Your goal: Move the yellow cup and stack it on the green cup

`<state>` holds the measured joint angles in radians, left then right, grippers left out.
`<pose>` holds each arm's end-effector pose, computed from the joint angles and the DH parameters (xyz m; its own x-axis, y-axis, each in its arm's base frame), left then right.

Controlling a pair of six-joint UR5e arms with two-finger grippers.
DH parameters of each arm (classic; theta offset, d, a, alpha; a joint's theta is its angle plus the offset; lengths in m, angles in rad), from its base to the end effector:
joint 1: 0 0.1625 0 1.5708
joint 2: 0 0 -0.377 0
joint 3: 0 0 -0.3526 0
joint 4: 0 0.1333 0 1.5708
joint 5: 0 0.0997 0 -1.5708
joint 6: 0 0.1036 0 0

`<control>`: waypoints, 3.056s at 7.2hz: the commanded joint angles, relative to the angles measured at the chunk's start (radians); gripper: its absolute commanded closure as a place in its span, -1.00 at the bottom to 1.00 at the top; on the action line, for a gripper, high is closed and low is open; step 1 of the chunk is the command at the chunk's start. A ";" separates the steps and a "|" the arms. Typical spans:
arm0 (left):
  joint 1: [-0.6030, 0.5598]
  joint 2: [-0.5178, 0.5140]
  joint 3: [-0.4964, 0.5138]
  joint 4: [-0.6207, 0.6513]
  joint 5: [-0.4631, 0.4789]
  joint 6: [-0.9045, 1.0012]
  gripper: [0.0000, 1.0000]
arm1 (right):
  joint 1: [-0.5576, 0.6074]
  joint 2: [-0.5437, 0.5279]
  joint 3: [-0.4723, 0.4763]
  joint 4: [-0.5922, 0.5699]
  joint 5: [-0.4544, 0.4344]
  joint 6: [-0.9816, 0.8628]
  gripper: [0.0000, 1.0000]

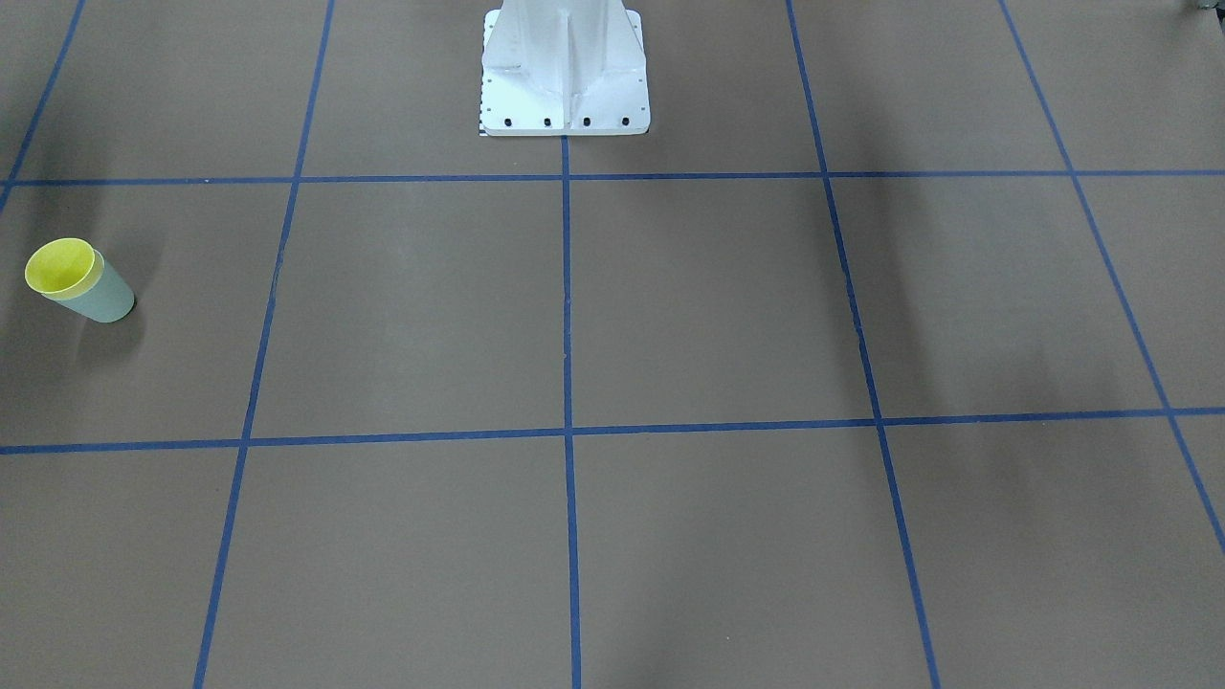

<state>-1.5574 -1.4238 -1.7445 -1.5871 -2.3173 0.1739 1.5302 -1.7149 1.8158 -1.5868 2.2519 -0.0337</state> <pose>-0.0576 -0.4009 0.5977 0.7202 0.2113 -0.6608 -0.1401 0.9772 0.1597 0.0517 -0.4053 0.5718 0.7723 -0.1184 0.6242 0.0665 0.9922 0.1059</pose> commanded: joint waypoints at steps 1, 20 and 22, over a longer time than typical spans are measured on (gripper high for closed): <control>-0.041 0.000 0.000 -0.002 -0.024 -0.101 -1.00 | -0.001 0.000 -0.004 0.001 0.000 0.000 -1.00; -0.055 0.014 0.020 -0.014 0.013 -0.097 -1.00 | -0.001 0.000 -0.024 0.002 0.005 0.002 -1.00; -0.053 0.014 0.019 -0.014 0.013 -0.097 -1.00 | -0.001 0.000 -0.024 0.002 0.005 0.002 -1.00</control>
<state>-1.6116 -1.4096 -1.7247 -1.6015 -2.3041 0.0767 1.5294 -1.7150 1.7915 -1.5848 2.2565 -0.0321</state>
